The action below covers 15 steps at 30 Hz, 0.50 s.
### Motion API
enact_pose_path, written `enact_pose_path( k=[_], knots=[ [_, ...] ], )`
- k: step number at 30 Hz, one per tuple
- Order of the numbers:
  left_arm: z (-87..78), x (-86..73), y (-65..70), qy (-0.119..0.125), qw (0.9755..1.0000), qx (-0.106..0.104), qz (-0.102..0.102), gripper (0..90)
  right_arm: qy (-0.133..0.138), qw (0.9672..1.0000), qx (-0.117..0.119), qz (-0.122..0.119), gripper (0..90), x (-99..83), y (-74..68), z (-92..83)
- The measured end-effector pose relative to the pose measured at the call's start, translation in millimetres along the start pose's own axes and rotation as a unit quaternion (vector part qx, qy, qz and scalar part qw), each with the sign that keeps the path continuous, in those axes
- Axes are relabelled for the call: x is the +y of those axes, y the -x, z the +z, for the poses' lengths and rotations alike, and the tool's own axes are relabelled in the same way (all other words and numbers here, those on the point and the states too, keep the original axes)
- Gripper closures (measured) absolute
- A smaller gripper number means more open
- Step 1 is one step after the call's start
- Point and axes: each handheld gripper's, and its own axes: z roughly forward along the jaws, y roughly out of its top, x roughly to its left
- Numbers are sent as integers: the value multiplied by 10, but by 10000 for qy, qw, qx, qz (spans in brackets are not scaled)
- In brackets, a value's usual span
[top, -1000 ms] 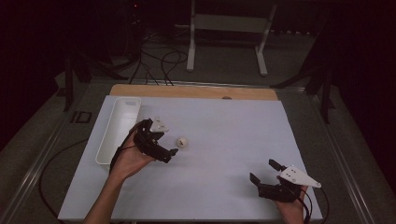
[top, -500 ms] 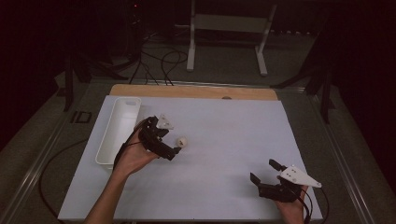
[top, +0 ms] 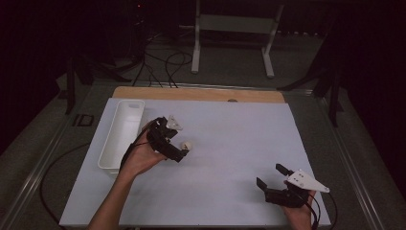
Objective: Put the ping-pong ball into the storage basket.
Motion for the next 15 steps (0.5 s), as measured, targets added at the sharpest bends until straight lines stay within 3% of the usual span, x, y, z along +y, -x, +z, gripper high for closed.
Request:
enact_pose_path(
  k=[15],
  knots=[
    [118, 92, -55, -185, 9998, -43, -56, 0, -15, 10000, 16, -1, 84, -6, -3, 7]
  ],
)
